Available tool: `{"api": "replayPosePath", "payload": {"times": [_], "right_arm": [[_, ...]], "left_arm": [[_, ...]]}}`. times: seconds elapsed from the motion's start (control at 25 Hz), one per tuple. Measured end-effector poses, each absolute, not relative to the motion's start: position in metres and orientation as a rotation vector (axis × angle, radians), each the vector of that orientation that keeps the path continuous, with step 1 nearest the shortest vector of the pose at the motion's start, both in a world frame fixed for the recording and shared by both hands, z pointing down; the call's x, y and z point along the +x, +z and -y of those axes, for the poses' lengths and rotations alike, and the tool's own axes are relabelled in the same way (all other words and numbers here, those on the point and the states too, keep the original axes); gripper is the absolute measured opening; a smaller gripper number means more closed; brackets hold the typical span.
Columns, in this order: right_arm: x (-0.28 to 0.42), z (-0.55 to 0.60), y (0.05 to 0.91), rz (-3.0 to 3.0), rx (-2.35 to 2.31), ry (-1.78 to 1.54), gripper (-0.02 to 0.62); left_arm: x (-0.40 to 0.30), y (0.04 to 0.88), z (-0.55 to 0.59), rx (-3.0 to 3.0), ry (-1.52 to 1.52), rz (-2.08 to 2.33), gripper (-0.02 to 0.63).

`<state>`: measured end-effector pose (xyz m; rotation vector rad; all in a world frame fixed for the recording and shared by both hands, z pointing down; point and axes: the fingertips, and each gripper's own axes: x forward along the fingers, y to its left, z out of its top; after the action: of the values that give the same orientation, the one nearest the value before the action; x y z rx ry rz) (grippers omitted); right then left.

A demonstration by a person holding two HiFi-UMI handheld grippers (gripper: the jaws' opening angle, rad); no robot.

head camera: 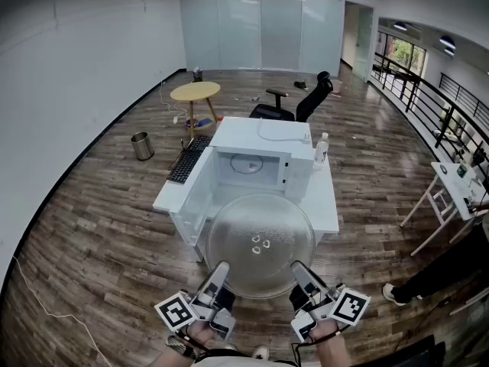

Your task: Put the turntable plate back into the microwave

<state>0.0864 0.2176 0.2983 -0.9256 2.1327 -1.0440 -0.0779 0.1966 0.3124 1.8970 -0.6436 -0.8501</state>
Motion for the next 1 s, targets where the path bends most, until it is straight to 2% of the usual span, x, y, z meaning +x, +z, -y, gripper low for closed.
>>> {"api": "replayPosePath", "payload": {"times": [0.48, 1.0], "right_arm": [[0.099, -0.215, 0.304, -2.155, -0.879, -1.055, 0.071], [0.101, -0.120, 0.327, -2.137, -0.901, -1.097, 0.072]], "left_arm": [[-0.067, 0.314, -0.197, 1.854, -0.901, 0.676, 0.060], [-0.063, 0.338, -0.101, 1.818, -0.879, 0.661, 0.060]]}}
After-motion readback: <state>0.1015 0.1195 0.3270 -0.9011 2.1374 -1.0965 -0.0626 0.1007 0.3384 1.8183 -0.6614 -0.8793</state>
